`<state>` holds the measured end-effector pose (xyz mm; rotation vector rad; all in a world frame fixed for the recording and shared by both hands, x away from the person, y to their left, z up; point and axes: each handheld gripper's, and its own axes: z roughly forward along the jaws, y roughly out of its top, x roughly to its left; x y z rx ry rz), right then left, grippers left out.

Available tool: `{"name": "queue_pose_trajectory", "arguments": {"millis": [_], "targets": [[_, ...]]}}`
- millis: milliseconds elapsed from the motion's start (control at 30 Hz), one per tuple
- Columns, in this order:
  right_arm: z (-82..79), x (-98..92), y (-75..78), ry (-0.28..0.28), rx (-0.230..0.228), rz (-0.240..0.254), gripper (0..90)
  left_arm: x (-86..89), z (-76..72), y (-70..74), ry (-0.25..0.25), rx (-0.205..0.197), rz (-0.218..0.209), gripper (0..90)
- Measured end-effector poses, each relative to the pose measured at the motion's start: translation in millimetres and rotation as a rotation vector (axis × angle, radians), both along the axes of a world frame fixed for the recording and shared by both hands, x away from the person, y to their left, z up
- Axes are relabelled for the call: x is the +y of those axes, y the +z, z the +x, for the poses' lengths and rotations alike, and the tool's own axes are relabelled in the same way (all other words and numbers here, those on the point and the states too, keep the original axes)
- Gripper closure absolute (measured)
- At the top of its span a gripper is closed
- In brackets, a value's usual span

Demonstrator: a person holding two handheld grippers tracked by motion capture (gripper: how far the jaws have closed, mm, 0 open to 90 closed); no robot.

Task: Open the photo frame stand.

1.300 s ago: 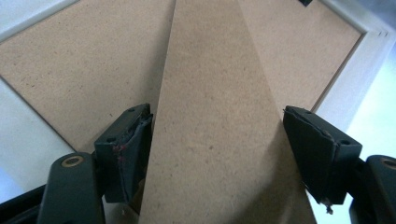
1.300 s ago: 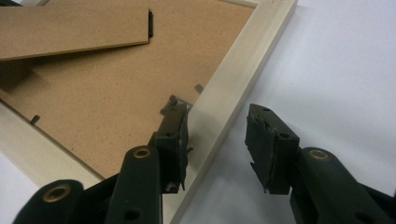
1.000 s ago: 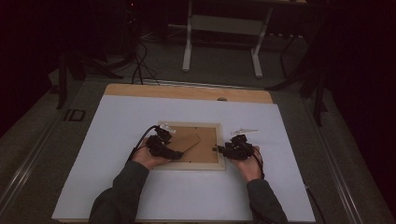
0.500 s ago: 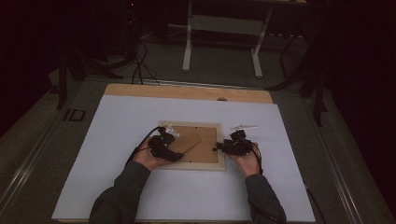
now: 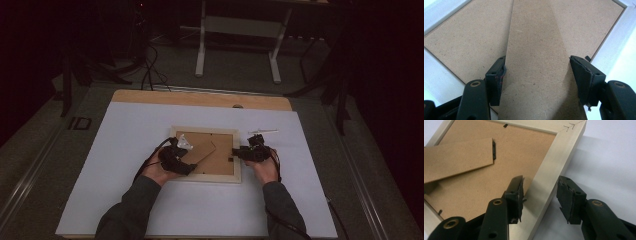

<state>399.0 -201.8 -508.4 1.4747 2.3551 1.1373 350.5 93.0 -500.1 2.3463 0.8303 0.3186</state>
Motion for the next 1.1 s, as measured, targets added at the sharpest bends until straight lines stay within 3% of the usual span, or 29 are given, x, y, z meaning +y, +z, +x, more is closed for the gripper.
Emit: {"name": "queue_pose_trajectory", "arguments": {"millis": [200, 633, 967, 1100], "targets": [[5.9, -3.8, 3.8, -0.005, 0.027, 0.045, 56.1, -1.1, -5.7, 0.9, 0.004, -0.038, 0.004, 37.3], [16.1, -7.5, 12.2, 0.027, 0.051, 0.070, 55.5, -3.2, -23.0, 2.9, 0.005, -0.154, 0.025, 37.2], [25.6, -20.2, 12.3, 0.056, 0.131, 0.202, 54.8, -5.3, -32.3, 3.0, -0.014, -0.247, 0.040, 37.0], [26.7, -21.1, 12.3, 0.058, 0.145, 0.230, 55.9, -4.3, -32.9, 3.2, -0.018, -0.255, 0.037, 37.0]]}}
